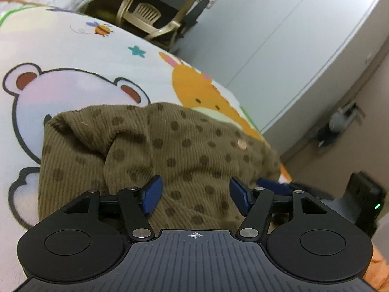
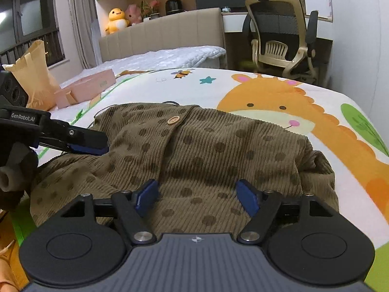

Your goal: Fold clothes

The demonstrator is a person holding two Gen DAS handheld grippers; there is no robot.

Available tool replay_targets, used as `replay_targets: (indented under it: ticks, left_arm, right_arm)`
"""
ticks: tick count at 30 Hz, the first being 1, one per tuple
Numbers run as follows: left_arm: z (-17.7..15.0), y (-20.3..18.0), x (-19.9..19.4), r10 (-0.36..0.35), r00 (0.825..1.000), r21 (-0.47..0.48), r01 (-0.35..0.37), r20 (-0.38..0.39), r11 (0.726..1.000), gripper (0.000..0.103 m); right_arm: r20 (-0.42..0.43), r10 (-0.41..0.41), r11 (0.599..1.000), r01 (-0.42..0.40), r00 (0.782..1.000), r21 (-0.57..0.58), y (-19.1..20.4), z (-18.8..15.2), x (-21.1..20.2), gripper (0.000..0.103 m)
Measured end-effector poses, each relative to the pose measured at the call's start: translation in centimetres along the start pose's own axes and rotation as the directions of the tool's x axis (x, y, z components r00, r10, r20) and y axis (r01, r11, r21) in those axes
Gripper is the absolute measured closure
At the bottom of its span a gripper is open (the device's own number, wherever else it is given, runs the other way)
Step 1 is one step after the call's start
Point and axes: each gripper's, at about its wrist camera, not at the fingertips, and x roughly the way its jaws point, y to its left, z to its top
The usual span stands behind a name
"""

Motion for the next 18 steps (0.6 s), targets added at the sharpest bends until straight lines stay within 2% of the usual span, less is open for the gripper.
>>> replay_targets:
  ticks: [2,6,7,9,12,15,16,18]
  left_arm:
    - [0.2,0.2,-0.5,-0.004,1.000,-0.017,0.004,0.000,1.000,0.036]
    - [0.8,0.4,-3.4,0.001,0.999,-0.038,0.001,0.052,0.999,0.022]
    - [1.1,0.7,-4.0,0.012,0.997,-0.046,-0.008,0.073,0.999,0.021]
    - [1.9,1.4,-5.1,0.037,0.993,-0.064,-0.030,0.109,0.998,0.012]
    - [2.8,3.3,-4.4,0.063,0.995,-0.127,-0.053,0.083,0.991,0.012]
    - [3.7,4.5,-1.9,0.026,1.000,-0.200,-0.022,0.017,0.980,0.013]
    - [4.3,4.5,-1.5,0.038,0.999,-0.216,-0.032,0.026,0.976,0.013]
    - [6.2,4.4,-1.9,0.041,0.994,-0.245,-0.014,0.105,0.969,0.014]
  right_arm:
    - [0.004,0.001,1.000,-0.001,1.000,0.001,-0.1,-0.2,-0.1,0.029]
    - [0.011,0.003,1.000,-0.003,1.000,0.008,-0.1,-0.4,-0.2,0.029]
    - [0.012,0.003,1.000,-0.003,1.000,0.010,-0.2,-0.4,-0.2,0.029]
    - [0.014,0.003,1.000,-0.004,1.000,0.012,-0.2,-0.5,-0.2,0.029]
    - [0.015,0.002,1.000,-0.002,1.000,0.012,-0.1,-0.5,-0.2,0.028]
    - [0.015,-0.003,1.000,0.003,1.000,0.012,-0.1,-0.4,-0.1,0.028]
    - [0.015,-0.006,1.000,0.006,1.000,0.012,-0.1,-0.4,-0.1,0.028]
    - [0.015,-0.008,1.000,0.008,1.000,0.015,-0.1,-0.4,-0.1,0.028]
